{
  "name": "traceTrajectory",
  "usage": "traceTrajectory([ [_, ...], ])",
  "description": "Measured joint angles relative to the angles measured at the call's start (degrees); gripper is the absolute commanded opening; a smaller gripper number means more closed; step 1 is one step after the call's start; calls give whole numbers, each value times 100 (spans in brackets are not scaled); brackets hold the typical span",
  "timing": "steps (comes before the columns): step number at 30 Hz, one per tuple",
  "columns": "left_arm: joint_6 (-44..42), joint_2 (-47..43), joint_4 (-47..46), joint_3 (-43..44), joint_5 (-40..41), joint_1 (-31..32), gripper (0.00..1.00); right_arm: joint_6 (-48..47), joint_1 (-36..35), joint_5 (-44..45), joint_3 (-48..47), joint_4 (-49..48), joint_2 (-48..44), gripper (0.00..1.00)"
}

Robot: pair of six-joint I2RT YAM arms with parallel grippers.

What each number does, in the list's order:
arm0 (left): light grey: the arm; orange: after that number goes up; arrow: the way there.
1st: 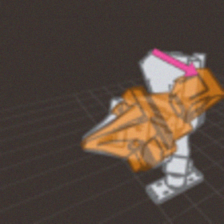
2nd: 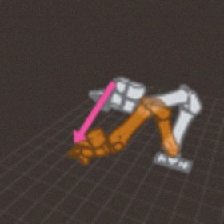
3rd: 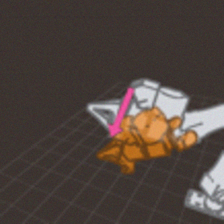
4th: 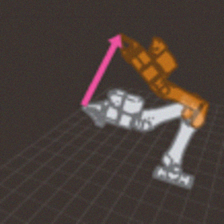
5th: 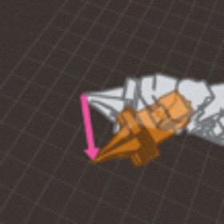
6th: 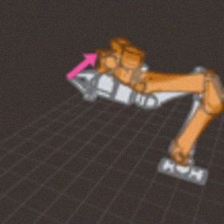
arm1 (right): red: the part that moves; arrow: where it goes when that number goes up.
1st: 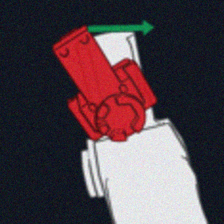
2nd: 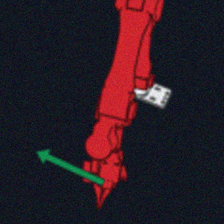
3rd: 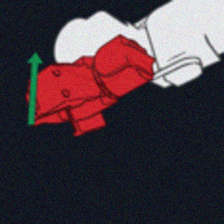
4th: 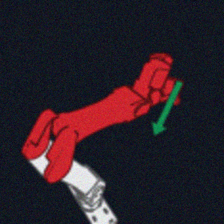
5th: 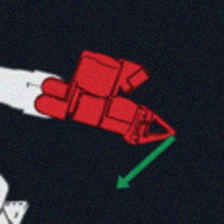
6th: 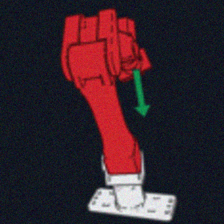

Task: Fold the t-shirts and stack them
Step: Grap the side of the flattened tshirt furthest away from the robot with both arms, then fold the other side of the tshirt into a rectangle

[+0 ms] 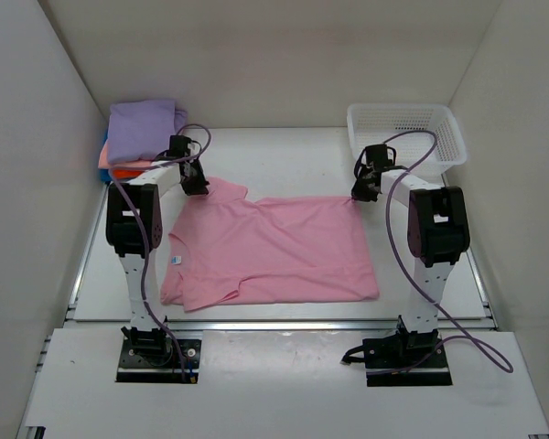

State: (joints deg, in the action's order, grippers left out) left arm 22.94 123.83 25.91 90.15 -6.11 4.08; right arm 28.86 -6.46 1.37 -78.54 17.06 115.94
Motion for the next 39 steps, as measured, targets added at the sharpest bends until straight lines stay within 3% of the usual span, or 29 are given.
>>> traceTrajectory([
  [5,0,-422,90,-330,-118,-94,0,-260,-2,-162,24,11,-90,0],
  [12,0,-2243,59,-1655,-247,-164,0,-680,-79,-286,588,7,-1069,0],
  [23,-44,-4900,254,-4059,-173,-162,0,-881,59,-765,2645,-74,-3176,0],
  [30,-44,-5974,555,-4734,50,-155,0,-896,466,-1016,3528,-81,-3746,0],
  [39,35,-6832,1156,-5211,422,-96,0,-892,382,-1182,3930,4,-3910,0],
])
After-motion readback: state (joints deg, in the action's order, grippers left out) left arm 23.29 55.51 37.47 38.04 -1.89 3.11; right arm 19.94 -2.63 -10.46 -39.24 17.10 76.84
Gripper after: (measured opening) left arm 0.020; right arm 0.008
